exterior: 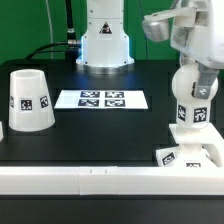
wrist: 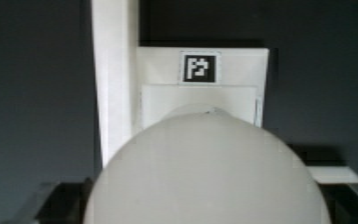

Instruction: Assemble lamp

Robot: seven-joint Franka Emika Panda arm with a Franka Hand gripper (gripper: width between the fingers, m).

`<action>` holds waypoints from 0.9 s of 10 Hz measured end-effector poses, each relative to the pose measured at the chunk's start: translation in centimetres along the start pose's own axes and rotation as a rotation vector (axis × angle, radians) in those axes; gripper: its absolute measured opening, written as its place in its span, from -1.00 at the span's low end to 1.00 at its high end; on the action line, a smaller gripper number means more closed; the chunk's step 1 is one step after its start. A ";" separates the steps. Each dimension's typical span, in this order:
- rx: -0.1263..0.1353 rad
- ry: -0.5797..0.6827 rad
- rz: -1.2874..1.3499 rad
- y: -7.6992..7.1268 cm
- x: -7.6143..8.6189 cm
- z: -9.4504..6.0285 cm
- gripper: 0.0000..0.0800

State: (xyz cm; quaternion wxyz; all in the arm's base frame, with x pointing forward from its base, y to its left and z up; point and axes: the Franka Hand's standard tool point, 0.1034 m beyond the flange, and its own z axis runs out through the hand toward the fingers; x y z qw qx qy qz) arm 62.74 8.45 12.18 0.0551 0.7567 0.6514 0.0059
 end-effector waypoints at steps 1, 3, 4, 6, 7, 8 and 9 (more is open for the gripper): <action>0.012 -0.007 0.120 -0.1 0.0 0.0 0.44; 0.035 -0.026 0.344 -0.2 0.1 0.0 0.44; 0.035 -0.029 0.460 -0.2 0.1 0.1 0.45; 0.035 -0.033 0.609 -0.3 0.1 0.1 0.45; 0.035 -0.033 0.660 -0.3 0.2 0.1 0.45; 0.034 -0.035 0.741 -0.3 0.2 0.1 0.45; 0.033 -0.036 0.794 -0.3 0.3 0.1 0.45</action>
Offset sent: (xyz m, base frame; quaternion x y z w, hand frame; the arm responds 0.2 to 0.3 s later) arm 0.0007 -0.0059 -0.0034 0.0075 -0.0439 0.2824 0.9583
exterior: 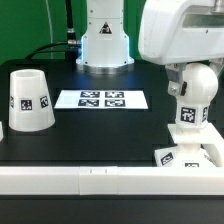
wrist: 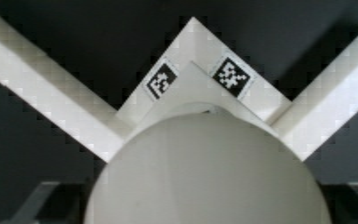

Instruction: Assemble lamp

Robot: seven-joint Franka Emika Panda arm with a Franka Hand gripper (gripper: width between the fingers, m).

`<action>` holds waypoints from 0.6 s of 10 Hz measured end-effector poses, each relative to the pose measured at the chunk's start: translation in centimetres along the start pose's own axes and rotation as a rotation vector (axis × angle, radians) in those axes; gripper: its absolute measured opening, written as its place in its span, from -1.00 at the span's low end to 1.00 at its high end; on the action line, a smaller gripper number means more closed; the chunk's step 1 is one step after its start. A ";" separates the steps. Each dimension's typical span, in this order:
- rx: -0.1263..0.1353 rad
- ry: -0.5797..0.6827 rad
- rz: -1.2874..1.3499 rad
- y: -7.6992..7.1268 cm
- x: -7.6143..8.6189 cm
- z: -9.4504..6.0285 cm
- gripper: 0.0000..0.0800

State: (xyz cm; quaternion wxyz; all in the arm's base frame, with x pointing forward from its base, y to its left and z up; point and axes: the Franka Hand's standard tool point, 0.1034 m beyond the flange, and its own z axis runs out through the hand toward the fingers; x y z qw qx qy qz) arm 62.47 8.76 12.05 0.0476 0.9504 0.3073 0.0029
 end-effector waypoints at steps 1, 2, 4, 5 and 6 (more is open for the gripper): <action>0.000 0.000 0.028 0.0 0.0 0.0 0.45; 0.003 0.001 0.114 -0.1 0.0 0.0 0.45; 0.008 0.002 0.205 -0.1 0.0 0.0 0.45; 0.049 0.006 0.424 -0.4 0.1 0.0 0.45; 0.069 0.004 0.546 -0.3 0.0 0.0 0.45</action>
Offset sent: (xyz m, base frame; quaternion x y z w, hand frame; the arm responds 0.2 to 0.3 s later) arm 0.0000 0.0000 0.0000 0.0000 0.0000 0.1296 0.9916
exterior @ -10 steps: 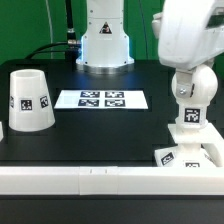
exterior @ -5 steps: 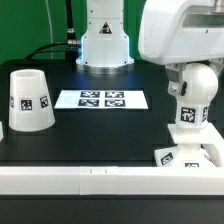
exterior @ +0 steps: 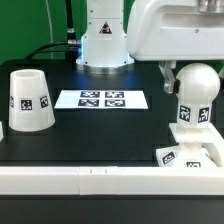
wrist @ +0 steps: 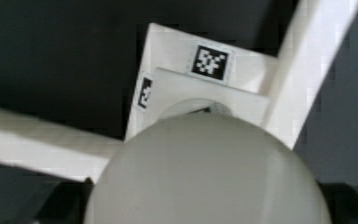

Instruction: Assemble lamp

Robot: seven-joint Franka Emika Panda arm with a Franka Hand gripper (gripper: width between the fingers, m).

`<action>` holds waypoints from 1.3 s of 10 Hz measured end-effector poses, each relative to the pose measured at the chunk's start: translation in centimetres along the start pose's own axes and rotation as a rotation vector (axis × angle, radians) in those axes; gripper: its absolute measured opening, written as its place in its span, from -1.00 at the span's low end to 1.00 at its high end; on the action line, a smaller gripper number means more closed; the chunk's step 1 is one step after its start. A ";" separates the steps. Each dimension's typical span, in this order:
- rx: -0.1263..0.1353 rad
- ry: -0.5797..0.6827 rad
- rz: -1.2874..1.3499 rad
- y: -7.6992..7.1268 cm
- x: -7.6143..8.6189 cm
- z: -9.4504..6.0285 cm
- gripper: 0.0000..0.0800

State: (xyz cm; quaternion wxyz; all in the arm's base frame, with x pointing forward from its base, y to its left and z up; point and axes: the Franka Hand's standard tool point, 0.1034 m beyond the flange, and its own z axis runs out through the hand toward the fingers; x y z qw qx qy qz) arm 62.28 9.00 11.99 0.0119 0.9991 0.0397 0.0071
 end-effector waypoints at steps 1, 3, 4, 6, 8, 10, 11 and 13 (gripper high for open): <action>0.023 -0.014 0.104 0.1 -0.1 0.0 0.45; 0.066 -0.035 0.321 0.4 0.0 0.1 0.45; 0.064 -0.039 0.398 0.3 0.0 0.1 0.45; 0.051 -0.065 0.620 0.0 0.1 0.2 0.45; 0.046 -0.092 0.823 -0.2 0.2 0.2 0.45; 0.050 -0.101 0.974 -0.2 0.3 0.2 0.45; 0.049 -0.103 1.030 -0.3 0.3 0.2 0.45; 0.051 -0.104 1.019 -0.4 0.3 0.2 0.69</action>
Offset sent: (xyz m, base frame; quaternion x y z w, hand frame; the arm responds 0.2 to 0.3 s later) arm 0.0017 -0.0032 -0.0085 0.0069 -0.0526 0.1887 0.9806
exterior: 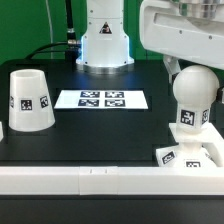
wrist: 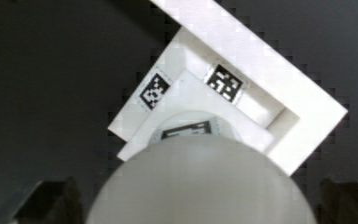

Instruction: Assemble lamp

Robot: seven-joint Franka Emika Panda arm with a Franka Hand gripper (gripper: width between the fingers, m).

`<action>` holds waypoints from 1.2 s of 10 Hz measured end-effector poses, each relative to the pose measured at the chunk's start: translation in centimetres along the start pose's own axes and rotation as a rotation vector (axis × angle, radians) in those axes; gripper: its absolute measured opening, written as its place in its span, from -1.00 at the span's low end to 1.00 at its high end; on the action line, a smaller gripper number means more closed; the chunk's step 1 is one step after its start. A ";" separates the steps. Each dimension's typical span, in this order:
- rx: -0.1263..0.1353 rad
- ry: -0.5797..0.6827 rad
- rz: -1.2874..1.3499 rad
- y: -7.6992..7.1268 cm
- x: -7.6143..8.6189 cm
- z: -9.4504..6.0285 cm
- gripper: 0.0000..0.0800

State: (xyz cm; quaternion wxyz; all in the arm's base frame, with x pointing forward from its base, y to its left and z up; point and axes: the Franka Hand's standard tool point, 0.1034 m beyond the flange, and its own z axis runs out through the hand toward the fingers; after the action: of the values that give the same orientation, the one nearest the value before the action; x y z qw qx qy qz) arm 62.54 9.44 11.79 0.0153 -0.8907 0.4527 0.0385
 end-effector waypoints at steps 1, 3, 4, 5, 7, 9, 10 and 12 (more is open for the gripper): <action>-0.002 0.002 -0.050 0.0 0.0 0.0 0.69; -0.006 0.009 -0.130 -0.3 -0.6 -0.2 0.75; -0.010 0.017 -0.286 -0.3 -0.6 -0.2 0.75; -0.007 0.020 -0.395 -0.4 -0.5 -0.3 0.75; -0.007 0.020 -0.532 -0.4 -0.4 -0.2 0.75; -0.010 0.019 -0.688 -0.4 -0.4 -0.2 0.75; -0.010 0.018 -0.728 -0.4 -0.4 -0.2 0.75; -0.020 0.037 -0.969 -0.4 -0.1 -0.2 0.75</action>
Offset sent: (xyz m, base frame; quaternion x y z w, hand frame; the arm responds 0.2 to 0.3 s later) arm -0.0052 -0.0015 0.0093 -0.0448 0.0361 -0.3036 0.9511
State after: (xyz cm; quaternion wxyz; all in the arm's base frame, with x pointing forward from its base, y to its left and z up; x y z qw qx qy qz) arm 62.86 9.74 12.03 0.0152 -0.9997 -0.0146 0.0156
